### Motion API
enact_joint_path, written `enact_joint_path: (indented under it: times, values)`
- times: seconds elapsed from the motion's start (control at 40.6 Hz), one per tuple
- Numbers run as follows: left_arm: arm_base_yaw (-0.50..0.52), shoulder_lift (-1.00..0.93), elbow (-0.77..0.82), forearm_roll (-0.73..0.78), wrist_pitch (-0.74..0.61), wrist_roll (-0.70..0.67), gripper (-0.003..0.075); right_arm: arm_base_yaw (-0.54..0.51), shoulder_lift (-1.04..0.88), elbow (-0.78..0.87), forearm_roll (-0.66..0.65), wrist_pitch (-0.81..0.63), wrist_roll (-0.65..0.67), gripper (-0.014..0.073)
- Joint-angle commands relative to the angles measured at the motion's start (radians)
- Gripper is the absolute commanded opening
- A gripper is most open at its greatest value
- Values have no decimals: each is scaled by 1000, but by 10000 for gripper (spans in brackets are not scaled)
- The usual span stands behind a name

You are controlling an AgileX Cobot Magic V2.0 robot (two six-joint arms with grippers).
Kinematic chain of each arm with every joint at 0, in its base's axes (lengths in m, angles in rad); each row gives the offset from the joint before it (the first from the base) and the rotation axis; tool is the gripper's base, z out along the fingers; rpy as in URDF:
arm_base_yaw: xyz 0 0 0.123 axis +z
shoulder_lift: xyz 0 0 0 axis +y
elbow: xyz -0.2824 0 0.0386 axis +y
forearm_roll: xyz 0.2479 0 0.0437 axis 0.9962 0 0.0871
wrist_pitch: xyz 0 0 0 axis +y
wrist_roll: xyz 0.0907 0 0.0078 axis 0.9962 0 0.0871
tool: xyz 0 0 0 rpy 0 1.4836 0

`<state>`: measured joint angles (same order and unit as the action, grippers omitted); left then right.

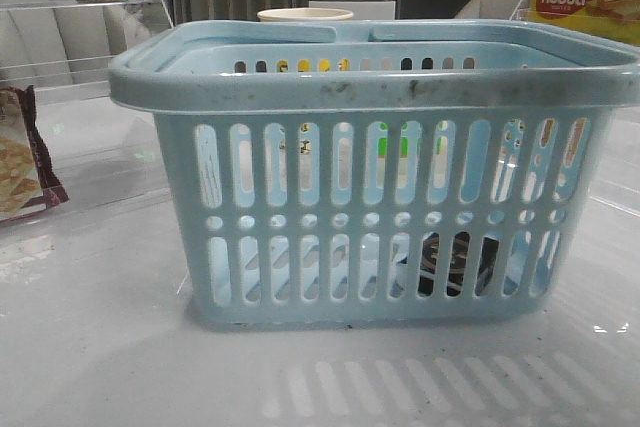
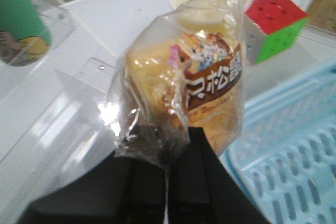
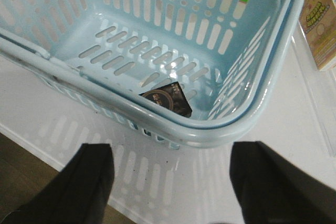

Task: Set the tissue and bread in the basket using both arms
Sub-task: 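Carry the bread over the basket and release it inside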

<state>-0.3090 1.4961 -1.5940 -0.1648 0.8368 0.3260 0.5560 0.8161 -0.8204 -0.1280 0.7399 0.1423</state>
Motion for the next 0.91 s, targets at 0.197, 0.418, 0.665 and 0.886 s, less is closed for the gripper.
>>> enact_joint_path:
  times: [0.197,0.418,0.665,0.886]
  values:
    - [-247,-1,-33,-20,67,17,95,-7,0,-26,-22,-65,-3,570]
    - [-343,110,-33,-22,47,17,120,-7,0,-26,-22,-65,-3,570]
    - [-353,174,-33,-75,32,17,420,-7,0,-26,-22,-65,-3,570]
    - [-351,113,-36,-75,63,17,419,-7,0,-26,-22,-65,-3,570]
